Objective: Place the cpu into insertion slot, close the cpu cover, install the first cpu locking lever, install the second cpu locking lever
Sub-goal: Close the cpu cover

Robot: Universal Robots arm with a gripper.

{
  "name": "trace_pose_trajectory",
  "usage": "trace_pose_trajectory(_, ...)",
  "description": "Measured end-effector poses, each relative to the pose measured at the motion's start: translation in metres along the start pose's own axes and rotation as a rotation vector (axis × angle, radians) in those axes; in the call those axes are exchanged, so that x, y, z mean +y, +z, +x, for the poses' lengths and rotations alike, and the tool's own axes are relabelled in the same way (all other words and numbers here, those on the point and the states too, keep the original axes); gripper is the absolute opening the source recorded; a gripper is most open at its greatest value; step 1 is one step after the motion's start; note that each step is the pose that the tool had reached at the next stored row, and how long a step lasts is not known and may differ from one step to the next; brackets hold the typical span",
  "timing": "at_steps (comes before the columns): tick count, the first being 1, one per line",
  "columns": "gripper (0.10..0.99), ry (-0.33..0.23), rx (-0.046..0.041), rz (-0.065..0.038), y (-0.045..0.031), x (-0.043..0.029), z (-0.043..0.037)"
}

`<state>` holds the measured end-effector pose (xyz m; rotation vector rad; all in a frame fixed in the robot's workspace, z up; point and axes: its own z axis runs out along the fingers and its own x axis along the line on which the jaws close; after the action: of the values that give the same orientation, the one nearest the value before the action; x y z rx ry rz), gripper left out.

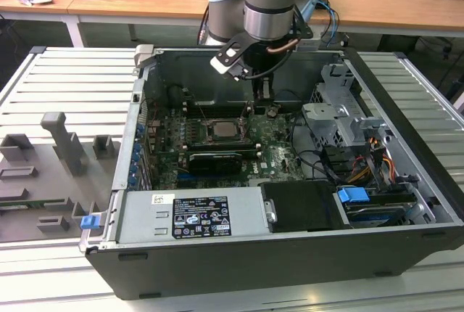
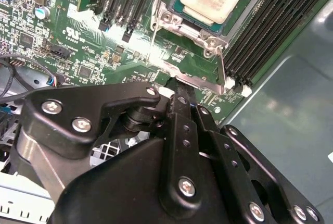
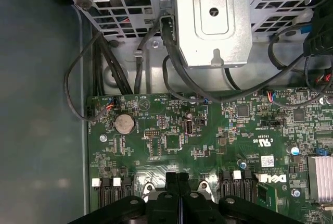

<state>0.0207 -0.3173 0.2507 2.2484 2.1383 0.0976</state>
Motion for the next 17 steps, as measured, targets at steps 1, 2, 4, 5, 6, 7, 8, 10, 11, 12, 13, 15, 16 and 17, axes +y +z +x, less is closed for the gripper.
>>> trace_pose_trajectory(1, 0.106, 0.0, 0.0, 0.0, 0.0, -0.0002, 0.0)
trace_pose_trajectory(2, 0.106, 0.0, 0.0, 0.0, 0.0, -0.0004, 0.0)
trace_pose_trajectory(4, 0.106, 0.0, 0.0, 0.0, -0.0001, -0.0008, 0.0)
trace_pose_trajectory(5, 0.106, 0.0, 0.0, 0.0, -0.0001, -0.001, 0.0)
trace_pose_trajectory(6, 0.106, 0.0, 0.0, 0.0, -0.0001, -0.0014, -0.0001)
trace_pose_trajectory(7, 0.106, 0.0, -0.0001, 0.0, -0.0002, -0.0018, -0.0001)
trace_pose_trajectory(8, 0.106, 0.0, 0.0, 0.0, -0.0001, -0.0019, -0.0001)
trace_pose_trajectory(10, 0.106, 0.0, 0.0, 0.0, -0.0002, -0.0025, -0.0001)
trace_pose_trajectory(11, 0.106, 0.0, 0.0, 0.0, -0.0002, -0.0027, -0.0001)
trace_pose_trajectory(12, 0.106, 0.0, 0.0, 0.0, -0.0002, -0.0028, -0.0001)
trace_pose_trajectory(13, 0.106, 0.0, 0.0, 0.0, -0.0002, -0.003, -0.0002)
trace_pose_trajectory(15, 0.106, 0.0, -0.0001, 0.0, -0.0003, -0.0034, -0.0002)
trace_pose_trajectory(16, 0.106, 0.0, 0.0, 0.0, -0.0003, -0.0036, -0.0002)
trace_pose_trajectory(17, 0.106, 0.0, 0.0, 0.0, -0.0003, -0.0038, -0.0002)
